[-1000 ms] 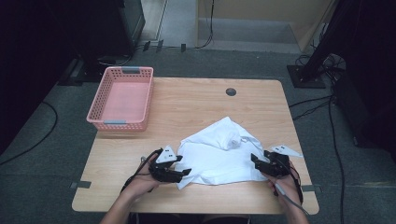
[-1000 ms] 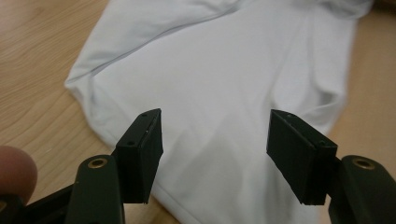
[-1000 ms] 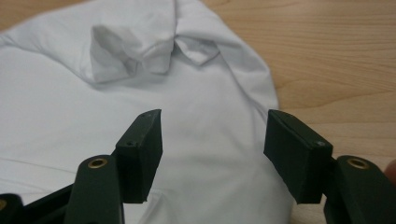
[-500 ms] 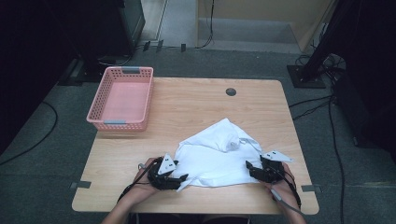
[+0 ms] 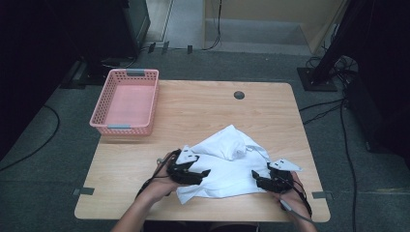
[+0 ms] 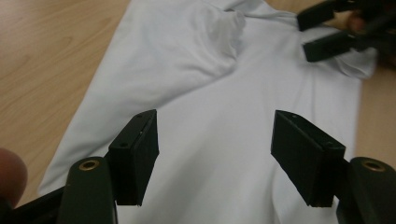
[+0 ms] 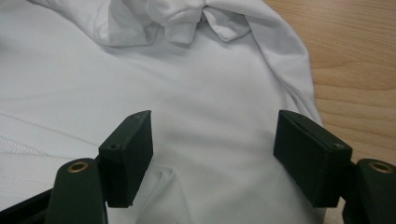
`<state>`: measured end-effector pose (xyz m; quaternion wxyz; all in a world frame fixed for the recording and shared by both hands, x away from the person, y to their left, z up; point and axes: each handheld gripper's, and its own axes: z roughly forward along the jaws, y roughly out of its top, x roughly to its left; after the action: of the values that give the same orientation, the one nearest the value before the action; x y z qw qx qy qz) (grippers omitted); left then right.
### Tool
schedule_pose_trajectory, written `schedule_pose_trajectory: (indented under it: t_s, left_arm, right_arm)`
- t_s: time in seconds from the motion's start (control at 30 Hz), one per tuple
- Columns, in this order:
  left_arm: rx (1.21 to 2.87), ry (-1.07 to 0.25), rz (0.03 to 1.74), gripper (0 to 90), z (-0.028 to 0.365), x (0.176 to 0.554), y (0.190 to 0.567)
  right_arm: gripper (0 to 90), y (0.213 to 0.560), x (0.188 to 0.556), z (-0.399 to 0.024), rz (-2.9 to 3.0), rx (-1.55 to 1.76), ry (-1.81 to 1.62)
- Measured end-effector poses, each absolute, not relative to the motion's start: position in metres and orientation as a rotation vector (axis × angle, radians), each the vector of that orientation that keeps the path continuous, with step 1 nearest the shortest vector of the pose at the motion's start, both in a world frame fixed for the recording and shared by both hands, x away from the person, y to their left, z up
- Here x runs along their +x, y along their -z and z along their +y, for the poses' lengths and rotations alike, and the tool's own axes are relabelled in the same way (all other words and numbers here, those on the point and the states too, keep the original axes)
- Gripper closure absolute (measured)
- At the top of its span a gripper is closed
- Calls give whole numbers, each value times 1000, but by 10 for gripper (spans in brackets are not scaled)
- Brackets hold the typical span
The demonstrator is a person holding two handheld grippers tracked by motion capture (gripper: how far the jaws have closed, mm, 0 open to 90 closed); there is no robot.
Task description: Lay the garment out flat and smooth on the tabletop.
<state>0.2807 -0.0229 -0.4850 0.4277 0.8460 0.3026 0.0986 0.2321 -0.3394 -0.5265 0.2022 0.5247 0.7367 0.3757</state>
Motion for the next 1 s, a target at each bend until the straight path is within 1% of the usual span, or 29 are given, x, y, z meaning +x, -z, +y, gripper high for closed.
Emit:
schedule_pose_trajectory:
  t_s: [0.17,0.23,0.27,0.4,0.57,0.6,0.63,0.7,0.77,0.8,0.83,0.87,0.9,1.0]
  left_arm:
    - [2082,-359,879,325,-64,292,501]
    - [2075,-384,900,322,-71,294,504]
    - [2057,-434,931,322,-83,296,506]
    - [2049,-486,923,312,-105,296,508]
    - [2095,-527,899,311,-128,297,514]
    - [2104,-547,899,323,-131,297,516]
    - [2106,-566,904,373,-132,298,517]
    - [2101,-574,915,518,-131,303,519]
    - [2087,-556,929,706,-124,309,517]
    - [2087,-556,929,774,-124,309,517]
    - [2083,-533,939,826,-114,316,513]
    - [2073,-523,953,852,-107,320,511]
    - [2059,-516,968,861,-100,323,508]
    - [2012,-510,1015,865,-74,334,497]
  right_arm:
    - [284,527,231,-339,2041,1482,-1055]
    - [280,527,231,-339,2039,1486,-1056]
    - [277,527,231,-338,2035,1491,-1051]
    - [272,527,231,-337,2031,1490,-1047]
    - [270,527,231,-336,2030,1491,-1044]
    - [270,527,231,-336,2031,1491,-1043]
    - [270,527,231,-336,2031,1490,-1042]
    - [271,527,231,-336,2029,1493,-1044]
    - [271,527,231,-337,2029,1494,-1046]
    - [271,527,231,-337,2029,1494,-1047]
    - [271,527,231,-337,2028,1494,-1047]
    - [272,527,231,-337,2028,1495,-1047]
    - [273,527,231,-337,2027,1497,-1047]
    - [276,527,231,-337,2025,1500,-1049]
